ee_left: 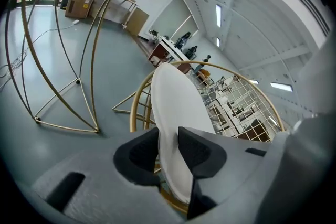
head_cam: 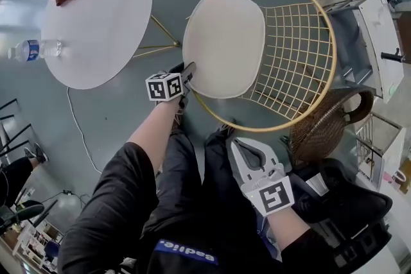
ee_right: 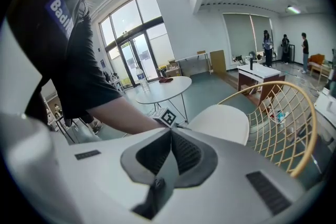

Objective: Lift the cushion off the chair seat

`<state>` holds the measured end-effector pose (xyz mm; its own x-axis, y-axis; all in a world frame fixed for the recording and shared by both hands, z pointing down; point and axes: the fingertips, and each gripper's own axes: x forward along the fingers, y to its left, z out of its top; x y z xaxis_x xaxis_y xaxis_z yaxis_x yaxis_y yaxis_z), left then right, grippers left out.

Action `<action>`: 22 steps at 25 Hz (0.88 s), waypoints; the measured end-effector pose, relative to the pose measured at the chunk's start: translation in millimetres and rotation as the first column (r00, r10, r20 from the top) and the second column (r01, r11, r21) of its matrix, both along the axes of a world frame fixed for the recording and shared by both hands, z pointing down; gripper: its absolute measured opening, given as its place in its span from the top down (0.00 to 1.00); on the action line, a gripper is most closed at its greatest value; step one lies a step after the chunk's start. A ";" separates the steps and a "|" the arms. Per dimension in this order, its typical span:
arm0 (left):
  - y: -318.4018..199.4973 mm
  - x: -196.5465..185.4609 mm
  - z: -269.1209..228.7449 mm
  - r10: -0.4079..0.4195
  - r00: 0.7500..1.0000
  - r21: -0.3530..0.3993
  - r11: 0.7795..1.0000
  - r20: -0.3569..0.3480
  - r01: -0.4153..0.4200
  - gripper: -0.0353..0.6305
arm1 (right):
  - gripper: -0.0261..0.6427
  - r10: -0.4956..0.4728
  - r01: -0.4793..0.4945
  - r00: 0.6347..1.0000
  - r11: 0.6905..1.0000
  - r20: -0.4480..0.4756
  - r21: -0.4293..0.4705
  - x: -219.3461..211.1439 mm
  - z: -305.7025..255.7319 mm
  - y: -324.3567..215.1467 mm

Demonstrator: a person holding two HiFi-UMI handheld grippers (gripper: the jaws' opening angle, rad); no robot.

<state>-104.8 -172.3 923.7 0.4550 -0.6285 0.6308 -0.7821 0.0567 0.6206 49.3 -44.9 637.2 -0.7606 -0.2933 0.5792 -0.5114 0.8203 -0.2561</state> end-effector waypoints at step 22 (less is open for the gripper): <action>-4.7 65.2 -222.8 0.135 0.988 0.138 0.983 -0.081 -0.123 0.88 | 0.92 0.301 -0.305 0.952 0.945 0.053 0.116 83.2 -128.5 3.1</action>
